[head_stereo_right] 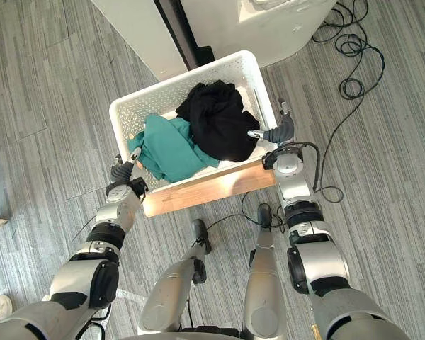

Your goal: Pick up the laundry basket with both hands and put the clothes into the washing machine.

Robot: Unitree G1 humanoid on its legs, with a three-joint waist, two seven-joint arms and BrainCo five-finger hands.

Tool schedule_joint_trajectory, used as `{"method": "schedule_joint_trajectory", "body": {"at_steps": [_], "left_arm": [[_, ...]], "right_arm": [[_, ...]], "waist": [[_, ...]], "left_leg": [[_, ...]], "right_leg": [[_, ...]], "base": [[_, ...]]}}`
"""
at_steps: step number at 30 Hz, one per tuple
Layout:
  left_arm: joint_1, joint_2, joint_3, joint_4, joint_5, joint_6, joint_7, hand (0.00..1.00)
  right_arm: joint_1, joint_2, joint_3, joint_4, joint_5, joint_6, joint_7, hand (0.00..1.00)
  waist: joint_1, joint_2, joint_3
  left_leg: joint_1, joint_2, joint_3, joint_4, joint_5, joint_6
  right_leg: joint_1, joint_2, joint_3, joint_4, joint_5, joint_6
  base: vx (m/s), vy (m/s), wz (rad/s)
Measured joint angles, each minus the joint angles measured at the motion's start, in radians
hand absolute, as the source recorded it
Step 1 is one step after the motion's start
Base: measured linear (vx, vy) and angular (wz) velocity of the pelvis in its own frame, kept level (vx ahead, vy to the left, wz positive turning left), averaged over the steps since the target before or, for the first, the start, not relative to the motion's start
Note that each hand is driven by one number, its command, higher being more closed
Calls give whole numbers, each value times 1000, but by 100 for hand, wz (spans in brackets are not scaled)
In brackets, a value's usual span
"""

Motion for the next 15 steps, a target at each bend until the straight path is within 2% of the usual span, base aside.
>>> {"method": "schedule_joint_trajectory", "body": {"at_steps": [6, 12, 15], "left_arm": [[-57, 46, -37, 17, 152, 38, -47, 100], [-87, 96, -80, 17, 241, 72, -67, 100], [-101, 98, -108, 17, 272, 95, -96, 100]], "right_arm": [[-8, 9, 0, -1, -23, 7, 11, 100], [-8, 7, 3, -20, -33, 25, 28, 100], [-8, -6, 3, -19, -33, 34, 28, 100]], "waist": [[-3, -13, 1], [-10, -23, 4], [-8, -23, 4]], "left_leg": [[-5, 0, 0, -4, 3, -4], [-7, 0, 1, -3, 6, -1], [-6, 0, 2, -3, 6, -1]], "right_leg": [[-6, 0, -1, 1, 0, 0], [-7, -1, -2, 3, 0, 0], [-7, -2, -2, 7, 0, 0]], "base": [[11, -6, 0], [6, -2, 0], [0, 0, 0]]}}
